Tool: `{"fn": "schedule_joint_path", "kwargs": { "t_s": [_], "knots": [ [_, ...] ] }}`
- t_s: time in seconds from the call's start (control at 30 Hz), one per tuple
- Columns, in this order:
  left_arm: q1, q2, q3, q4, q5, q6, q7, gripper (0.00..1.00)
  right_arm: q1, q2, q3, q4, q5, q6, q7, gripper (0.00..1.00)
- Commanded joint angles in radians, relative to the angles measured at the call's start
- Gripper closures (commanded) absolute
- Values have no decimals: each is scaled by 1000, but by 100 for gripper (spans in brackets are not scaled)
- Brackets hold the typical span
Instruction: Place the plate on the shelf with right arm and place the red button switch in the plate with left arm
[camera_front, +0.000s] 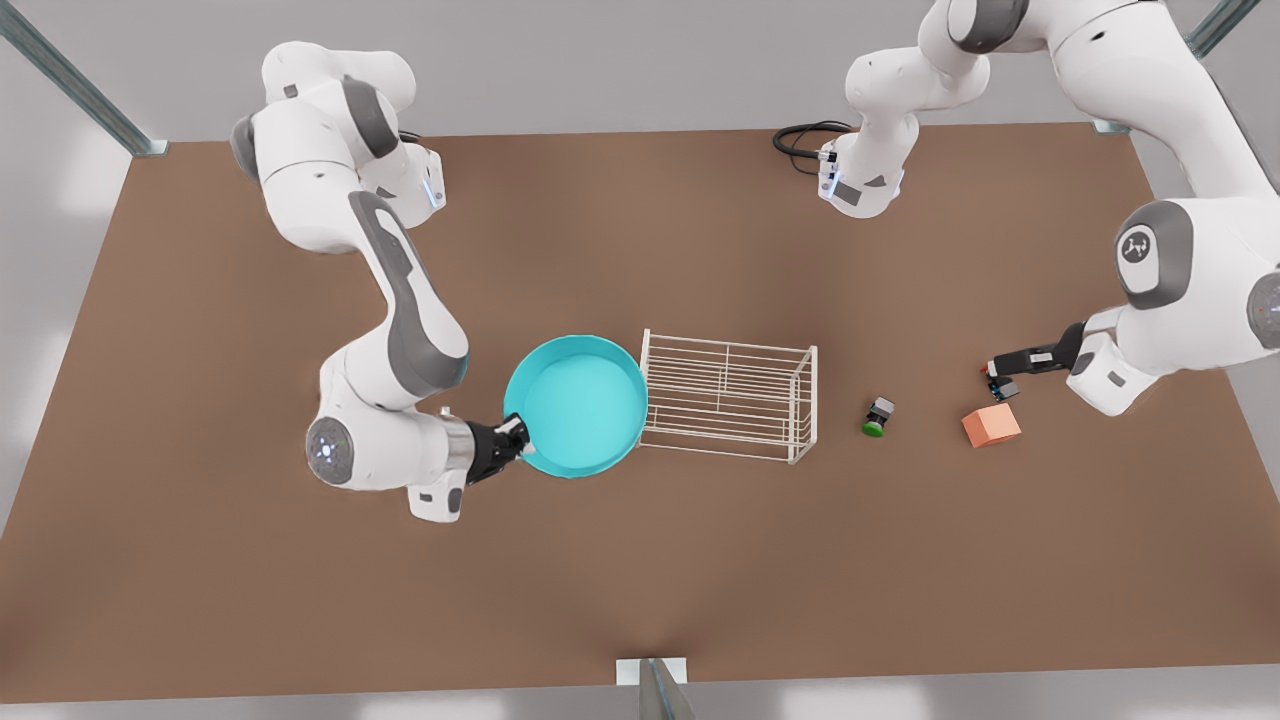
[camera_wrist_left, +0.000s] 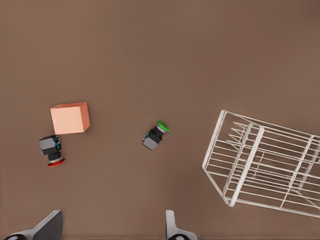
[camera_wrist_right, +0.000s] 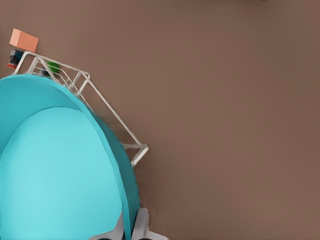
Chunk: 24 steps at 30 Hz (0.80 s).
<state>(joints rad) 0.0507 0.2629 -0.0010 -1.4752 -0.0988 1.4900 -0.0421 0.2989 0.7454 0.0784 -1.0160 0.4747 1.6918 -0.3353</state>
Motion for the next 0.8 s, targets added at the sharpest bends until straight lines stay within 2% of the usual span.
{"fn": "schedule_joint_path", "kwargs": {
  "t_s": [0.0, 0.03, 0.13, 0.2, 0.27, 0.33, 0.47, 0.7, 0.77],
  "knots": [
    [-41, -24, -2, -94, 100, 157, 1, 0, 42, -1, -8, 0, -2, 28, 312, 80],
    [-25, -7, 3, -180, 102, 262, 2, 0, 60, -1, -6, 0, -4, 45, 335, 80],
    [72, -1, 7, -295, 56, 348, 2, 0, 132, 3, -35, -4, -4, 78, 364, 80],
    [110, -56, 15, -505, 68, 578, 4, 0, 163, 3, -37, -16, -4, 97, 394, 80],
    [133, -56, 21, -569, 91, 645, 41, 0, 204, 9, -37, -30, -4, 146, 440, 80],
    [136, -68, 21, -703, 91, 823, 45, 0, 238, 26, -37, -30, -2, 181, 481, 80],
    [195, 27, 32, -695, 171, 1038, 111, 0, 292, 52, -37, -55, -2, 276, 516, 80],
    [258, 70, 32, -726, 166, 1093, 229, 0, 375, 101, -37, -55, 4, 422, 636, 80],
    [264, 70, 30, -801, 166, 1205, 228, 0, 394, 117, -37, -55, 15, 454, 654, 80]
  ]
}}
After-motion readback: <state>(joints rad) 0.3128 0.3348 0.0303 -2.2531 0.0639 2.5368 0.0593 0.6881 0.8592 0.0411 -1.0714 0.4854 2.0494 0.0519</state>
